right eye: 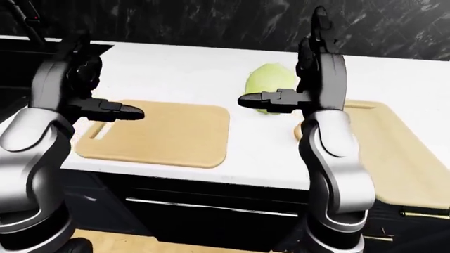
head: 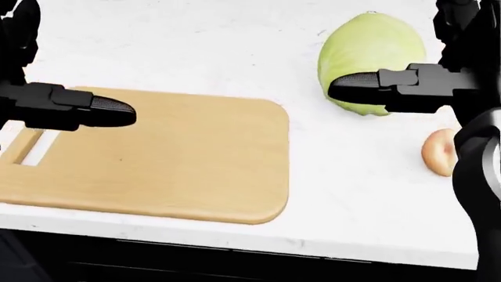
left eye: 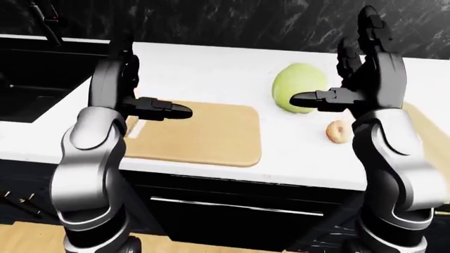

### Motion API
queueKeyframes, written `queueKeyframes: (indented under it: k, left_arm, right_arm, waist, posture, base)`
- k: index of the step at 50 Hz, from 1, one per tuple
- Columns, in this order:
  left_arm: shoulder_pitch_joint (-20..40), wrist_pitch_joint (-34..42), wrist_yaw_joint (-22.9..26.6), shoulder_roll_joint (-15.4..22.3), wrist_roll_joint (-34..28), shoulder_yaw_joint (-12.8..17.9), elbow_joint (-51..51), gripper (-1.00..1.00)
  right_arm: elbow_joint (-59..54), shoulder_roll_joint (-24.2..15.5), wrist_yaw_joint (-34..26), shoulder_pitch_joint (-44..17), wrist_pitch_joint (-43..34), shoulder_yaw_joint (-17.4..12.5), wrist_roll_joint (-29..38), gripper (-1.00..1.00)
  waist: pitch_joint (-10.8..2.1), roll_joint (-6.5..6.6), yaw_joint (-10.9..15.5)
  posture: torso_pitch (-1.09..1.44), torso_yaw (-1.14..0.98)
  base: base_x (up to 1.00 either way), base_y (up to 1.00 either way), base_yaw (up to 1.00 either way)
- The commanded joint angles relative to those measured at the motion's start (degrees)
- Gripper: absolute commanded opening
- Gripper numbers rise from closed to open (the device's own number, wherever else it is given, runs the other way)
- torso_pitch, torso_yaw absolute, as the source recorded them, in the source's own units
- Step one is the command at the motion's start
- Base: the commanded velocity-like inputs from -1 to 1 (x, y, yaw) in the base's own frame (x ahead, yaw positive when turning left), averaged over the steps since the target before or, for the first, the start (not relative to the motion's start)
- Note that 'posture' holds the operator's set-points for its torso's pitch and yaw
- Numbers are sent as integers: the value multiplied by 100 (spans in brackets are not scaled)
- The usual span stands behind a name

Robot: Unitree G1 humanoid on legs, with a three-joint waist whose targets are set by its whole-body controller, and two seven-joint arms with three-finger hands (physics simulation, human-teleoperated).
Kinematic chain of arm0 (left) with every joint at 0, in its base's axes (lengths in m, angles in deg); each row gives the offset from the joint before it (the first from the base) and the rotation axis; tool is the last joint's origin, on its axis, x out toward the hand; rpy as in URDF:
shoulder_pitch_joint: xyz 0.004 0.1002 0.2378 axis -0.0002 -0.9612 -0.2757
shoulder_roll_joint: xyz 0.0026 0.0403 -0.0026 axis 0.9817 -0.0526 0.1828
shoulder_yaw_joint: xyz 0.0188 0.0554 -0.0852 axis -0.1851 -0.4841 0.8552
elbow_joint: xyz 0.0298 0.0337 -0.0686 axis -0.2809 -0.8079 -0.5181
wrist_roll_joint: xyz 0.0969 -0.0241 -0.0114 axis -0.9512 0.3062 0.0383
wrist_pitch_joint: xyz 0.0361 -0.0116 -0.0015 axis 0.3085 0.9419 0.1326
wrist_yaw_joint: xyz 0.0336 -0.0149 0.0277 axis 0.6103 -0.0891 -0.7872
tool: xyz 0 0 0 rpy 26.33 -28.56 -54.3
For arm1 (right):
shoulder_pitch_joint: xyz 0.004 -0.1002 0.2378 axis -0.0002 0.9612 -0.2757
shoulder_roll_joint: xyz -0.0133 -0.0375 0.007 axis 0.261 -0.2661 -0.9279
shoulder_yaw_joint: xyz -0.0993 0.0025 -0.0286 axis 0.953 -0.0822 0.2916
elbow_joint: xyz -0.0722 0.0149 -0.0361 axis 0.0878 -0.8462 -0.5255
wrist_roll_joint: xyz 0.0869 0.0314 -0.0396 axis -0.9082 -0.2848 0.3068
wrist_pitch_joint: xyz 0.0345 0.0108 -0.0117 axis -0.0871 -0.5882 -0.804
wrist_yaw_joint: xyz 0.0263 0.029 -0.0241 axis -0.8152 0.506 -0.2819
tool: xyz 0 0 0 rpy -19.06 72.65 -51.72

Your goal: Place the apricot and the cabbage on separate cutting boards.

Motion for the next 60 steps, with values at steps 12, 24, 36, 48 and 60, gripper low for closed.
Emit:
queueKeyframes:
  k: [12,24,36,48,60]
  left_arm:
    - [101,-195,4,20,-16,6,144,100]
    - [150,-198,22,40,-3,7,106,100]
    - [140,-135,12,70,-8,26,194,100]
    - [114,-82,31,89,-33,38,285,100]
    - [91,-27,44,111,-59,66,346,100]
  right_arm:
    - [203,-204,236,-48,84,-195,-301,100]
    - [185,-170,209,-141,84,-99,-203,100]
    - [216,-93,-36,-93,95,-1,122,100]
    - [-225,-252,-159,-117,204,8,595,100]
    - [-622,-389,-1167,184,697,280,2685,100]
  waist:
    - [-85,219,-54]
    - [158,-91,-94]
    - [-83,100,-59]
    - [-139,88,4]
    - [-129,99,-16]
  posture:
    - [0,0]
    - [0,0]
    - [0,0]
    - [0,0]
    - [0,0]
  base:
    - [0,0,-49]
    - [0,0,-50]
    - [0,0,0]
    - [0,0,0]
    - [0,0,0]
